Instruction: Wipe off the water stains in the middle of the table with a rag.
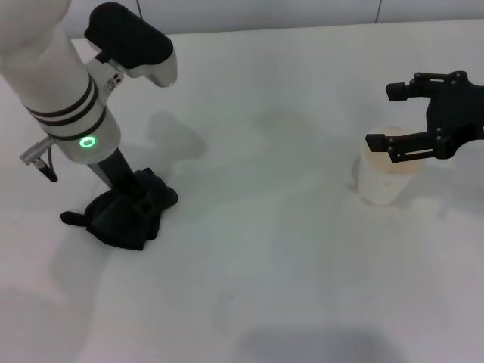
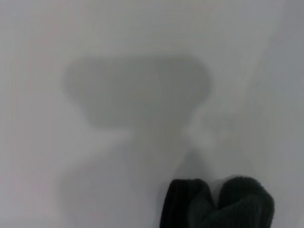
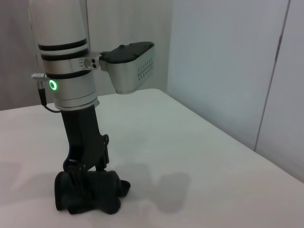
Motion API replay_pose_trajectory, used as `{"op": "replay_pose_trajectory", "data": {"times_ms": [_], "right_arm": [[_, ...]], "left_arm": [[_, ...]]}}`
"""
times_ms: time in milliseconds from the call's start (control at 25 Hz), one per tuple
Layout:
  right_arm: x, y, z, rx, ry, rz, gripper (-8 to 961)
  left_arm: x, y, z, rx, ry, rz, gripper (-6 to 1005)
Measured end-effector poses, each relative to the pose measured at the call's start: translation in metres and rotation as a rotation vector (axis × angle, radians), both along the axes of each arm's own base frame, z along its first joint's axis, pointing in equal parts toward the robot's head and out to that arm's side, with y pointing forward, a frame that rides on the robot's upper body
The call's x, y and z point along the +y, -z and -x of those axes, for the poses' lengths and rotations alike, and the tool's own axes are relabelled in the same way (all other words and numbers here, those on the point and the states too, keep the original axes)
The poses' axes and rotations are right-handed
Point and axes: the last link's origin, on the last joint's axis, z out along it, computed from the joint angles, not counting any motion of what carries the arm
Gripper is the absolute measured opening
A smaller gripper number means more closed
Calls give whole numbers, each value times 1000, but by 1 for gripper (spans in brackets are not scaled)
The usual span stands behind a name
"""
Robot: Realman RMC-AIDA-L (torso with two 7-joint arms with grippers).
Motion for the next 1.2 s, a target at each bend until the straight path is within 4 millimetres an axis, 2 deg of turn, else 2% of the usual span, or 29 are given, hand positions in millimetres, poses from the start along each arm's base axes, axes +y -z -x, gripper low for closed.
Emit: {"op": "replay_pose_trajectory", "data": {"times_ms": [120, 400, 480, 560, 680, 840, 1000, 1200], "right_arm": [[0, 0, -1, 0, 2, 0, 873], [0, -2, -2, -2, 5, -4, 873], [0, -4, -2, 0, 8, -9, 873], [0, -5, -4, 2, 13, -13, 873], [-1, -7, -5, 5, 17, -16, 873], [-1, -7, -5, 6, 19, -15, 872], [-2, -7, -6, 6, 20, -14, 873], [-2, -6, -6, 4, 23, -12, 873]], "left_arm": [[0, 1, -4, -18, 1, 2, 582], [1, -1, -14, -45, 27, -6, 728], [-1, -2, -24, -81, 30, 7, 770], [-4, -7, -35, -124, 48, 20, 812], [-9, -26, -59, -245, 107, 4, 861], [-14, -44, -75, -451, 149, -20, 893], [-17, -54, -74, -647, 158, -48, 893], [-31, -44, -53, -849, 202, -5, 893]]}}
